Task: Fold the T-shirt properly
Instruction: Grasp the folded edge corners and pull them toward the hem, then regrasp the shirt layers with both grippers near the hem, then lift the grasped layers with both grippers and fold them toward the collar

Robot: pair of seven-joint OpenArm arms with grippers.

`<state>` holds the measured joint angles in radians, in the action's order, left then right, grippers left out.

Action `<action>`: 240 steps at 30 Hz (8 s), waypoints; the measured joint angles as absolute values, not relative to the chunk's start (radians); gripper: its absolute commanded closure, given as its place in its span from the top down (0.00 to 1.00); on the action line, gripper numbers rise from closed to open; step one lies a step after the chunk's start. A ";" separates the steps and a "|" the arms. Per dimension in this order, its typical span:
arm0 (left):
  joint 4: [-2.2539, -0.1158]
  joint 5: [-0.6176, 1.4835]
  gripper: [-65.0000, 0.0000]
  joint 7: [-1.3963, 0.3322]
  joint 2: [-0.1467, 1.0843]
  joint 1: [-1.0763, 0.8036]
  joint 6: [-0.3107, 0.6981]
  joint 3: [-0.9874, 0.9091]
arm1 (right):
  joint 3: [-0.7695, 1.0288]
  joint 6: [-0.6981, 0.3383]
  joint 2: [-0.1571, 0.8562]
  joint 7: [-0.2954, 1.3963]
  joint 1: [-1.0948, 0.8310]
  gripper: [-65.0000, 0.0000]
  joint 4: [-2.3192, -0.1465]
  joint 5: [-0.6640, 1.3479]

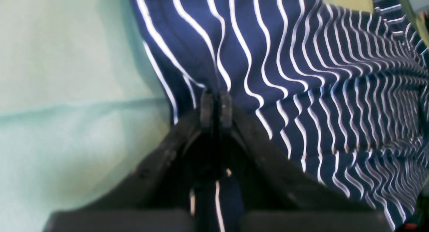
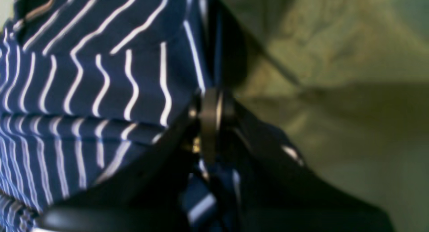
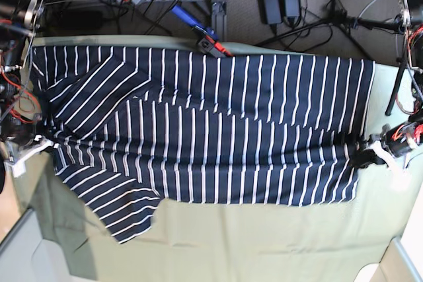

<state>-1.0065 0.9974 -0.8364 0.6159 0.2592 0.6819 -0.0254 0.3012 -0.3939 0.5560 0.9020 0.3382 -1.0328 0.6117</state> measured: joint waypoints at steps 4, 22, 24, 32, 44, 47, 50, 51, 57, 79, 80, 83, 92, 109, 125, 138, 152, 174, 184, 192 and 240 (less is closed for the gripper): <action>-1.034 1.003 0.00 -0.838 0.661 0.215 0.682 -0.025 | 0.339 -0.395 0.591 0.940 0.268 0.00 -1.124 0.667; -1.139 1.075 0.27 -0.894 0.690 0.078 0.682 -0.025 | 0.399 -0.396 0.609 0.942 0.153 0.19 -1.148 0.650; -1.139 1.071 0.51 -0.894 0.692 0.078 0.682 -0.025 | 0.399 -0.396 0.609 0.932 0.152 0.48 -1.148 0.622; -1.156 1.069 0.55 -0.890 0.695 0.078 0.682 -0.104 | 0.469 -0.396 0.609 0.830 0.161 0.63 -1.148 0.608; -1.342 1.089 0.55 -0.894 0.693 0.078 0.682 -0.134 | 0.416 -0.396 0.548 0.794 0.411 0.63 -1.105 0.552; -1.361 1.085 0.55 -0.894 0.692 0.078 0.682 -0.134 | 0.354 -0.396 0.511 0.701 0.484 0.63 -0.994 0.458; -1.361 1.082 0.55 -0.915 0.693 0.078 0.682 -0.134 | 0.302 -0.395 0.464 0.639 0.543 0.63 -0.864 0.425; -1.361 1.082 0.55 -0.916 0.693 0.077 0.682 -0.134 | 0.287 -0.395 0.450 0.637 0.556 0.63 -0.830 0.425; -1.361 1.086 0.55 -0.916 0.693 0.077 0.682 -0.134 | 0.212 -0.395 0.387 0.628 0.575 0.63 -0.773 0.384; -1.340 0.926 0.55 -0.754 0.683 0.078 0.682 -0.134 | 0.182 -0.395 0.336 0.651 0.576 0.00 -0.773 0.396; -1.327 0.915 0.55 -0.747 0.678 0.078 0.682 -0.134 | 0.182 -0.395 0.336 0.651 0.576 0.00 -0.773 0.396; -1.269 0.897 0.55 -0.723 0.668 0.078 0.682 -0.118 | 0.182 -0.395 0.335 0.651 0.576 0.00 -0.773 0.397; -1.120 0.789 0.55 -0.599 0.647 0.146 0.682 -0.058 | 0.181 -0.395 0.335 0.653 0.576 0.00 -0.773 0.416; -0.800 0.654 0.55 -0.529 0.540 0.362 0.682 -0.059 | 0.181 -0.395 0.335 0.677 0.574 0.00 -0.773 0.442; -0.738 0.659 0.55 -0.508 0.482 0.383 0.681 -0.060 | 0.181 -0.395 0.335 0.677 0.574 0.00 -0.773 0.490; -0.738 0.676 0.31 -0.554 0.449 0.390 0.682 -0.063 | 0.321 -0.395 0.335 0.630 0.574 0.15 -0.773 0.447; -0.738 0.701 0.00 -0.595 0.448 0.388 0.682 -0.063 | 0.451 -0.395 0.382 0.595 0.574 0.59 -0.764 0.342; -0.738 0.721 0.00 -0.602 0.448 0.387 0.682 -0.063 | 0.130 -0.395 0.374 0.564 0.550 0.59 -0.756 0.377; -0.738 0.721 0.00 -0.602 0.448 0.387 0.682 -0.063 | 0.130 -0.395 0.373 0.578 0.550 0.59 -0.760 0.403; -0.738 0.722 0.00 -0.602 0.448 0.387 0.682 -0.063 | 0.128 -0.396 0.369 0.691 0.546 0.59 -0.820 0.448; -1.296 1.012 0.00 -0.921 0.668 0.107 0.685 -0.056 | 0.387 -0.396 0.405 0.932 0.089 0.00 -1.526 0.613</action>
